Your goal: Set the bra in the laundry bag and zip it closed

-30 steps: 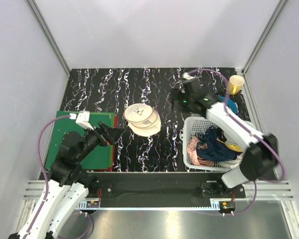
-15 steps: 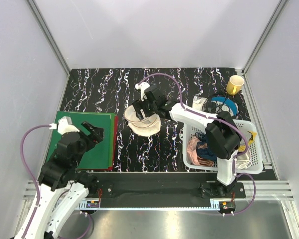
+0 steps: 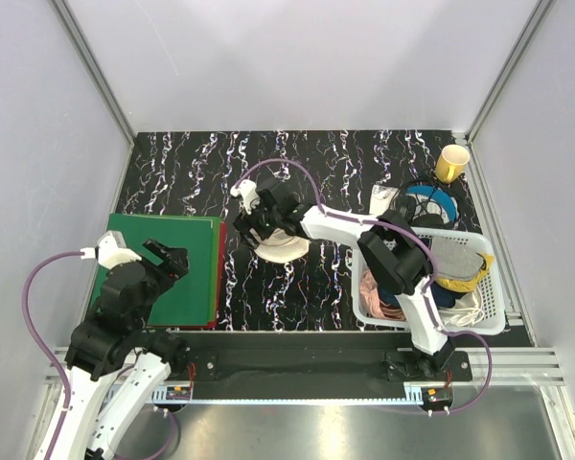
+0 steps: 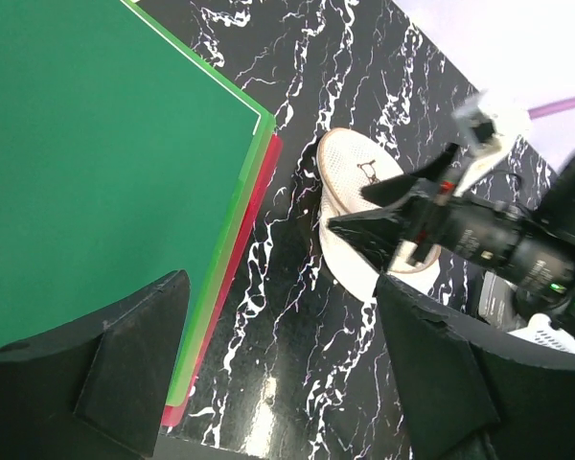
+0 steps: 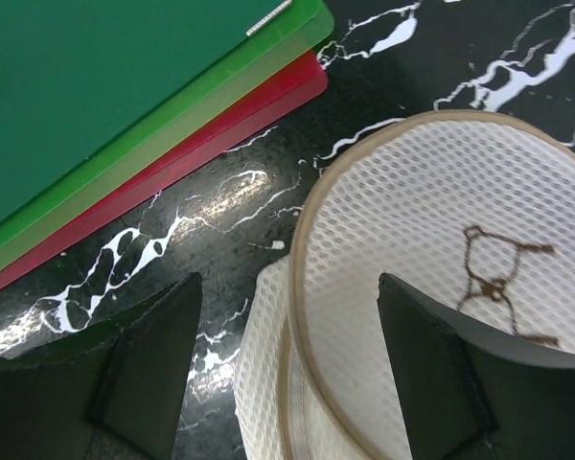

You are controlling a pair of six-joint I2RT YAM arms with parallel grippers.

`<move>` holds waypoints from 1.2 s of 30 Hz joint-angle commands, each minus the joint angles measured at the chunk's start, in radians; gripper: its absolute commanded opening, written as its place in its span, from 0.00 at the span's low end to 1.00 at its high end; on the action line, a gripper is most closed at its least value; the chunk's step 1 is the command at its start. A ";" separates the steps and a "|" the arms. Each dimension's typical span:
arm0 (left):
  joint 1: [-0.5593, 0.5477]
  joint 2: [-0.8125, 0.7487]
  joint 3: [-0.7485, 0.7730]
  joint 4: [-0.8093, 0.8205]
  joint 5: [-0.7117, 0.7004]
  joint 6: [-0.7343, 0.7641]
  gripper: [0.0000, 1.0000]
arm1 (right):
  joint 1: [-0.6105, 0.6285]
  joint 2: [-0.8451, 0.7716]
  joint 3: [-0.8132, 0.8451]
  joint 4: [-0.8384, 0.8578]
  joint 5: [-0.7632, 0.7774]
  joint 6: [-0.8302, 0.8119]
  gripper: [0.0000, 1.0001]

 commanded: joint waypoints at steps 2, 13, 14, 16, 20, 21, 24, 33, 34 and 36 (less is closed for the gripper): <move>-0.002 0.006 0.038 0.035 0.040 0.048 0.83 | 0.023 0.056 0.077 0.045 0.079 -0.087 0.76; -0.002 0.042 0.020 0.055 0.083 0.041 0.85 | 0.031 0.028 0.091 0.037 0.245 -0.086 0.06; -0.002 0.064 0.018 0.060 0.100 0.043 0.86 | 0.034 0.005 0.082 0.031 0.250 -0.060 0.03; -0.002 0.090 0.004 0.086 0.124 0.052 0.87 | 0.034 -0.067 0.074 0.002 0.250 -0.008 0.00; -0.002 0.186 -0.025 0.158 0.219 0.051 0.88 | 0.033 -0.179 0.054 -0.072 0.210 0.174 0.00; -0.002 0.202 -0.026 0.187 0.235 0.049 0.88 | 0.031 -0.200 0.044 -0.087 0.205 0.203 0.00; -0.002 0.245 -0.028 0.245 0.292 0.051 0.88 | 0.019 -0.288 -0.006 -0.089 0.146 0.318 0.00; 0.005 0.432 -0.030 0.306 0.411 0.061 0.88 | -0.164 -0.408 -0.165 -0.008 -0.146 0.602 0.00; 0.007 0.453 -0.034 0.311 0.411 0.063 0.88 | -0.176 -0.415 -0.196 0.006 -0.157 0.608 0.00; 0.009 0.501 -0.060 0.348 0.443 0.060 0.89 | -0.210 -0.417 -0.216 0.014 -0.177 0.605 0.00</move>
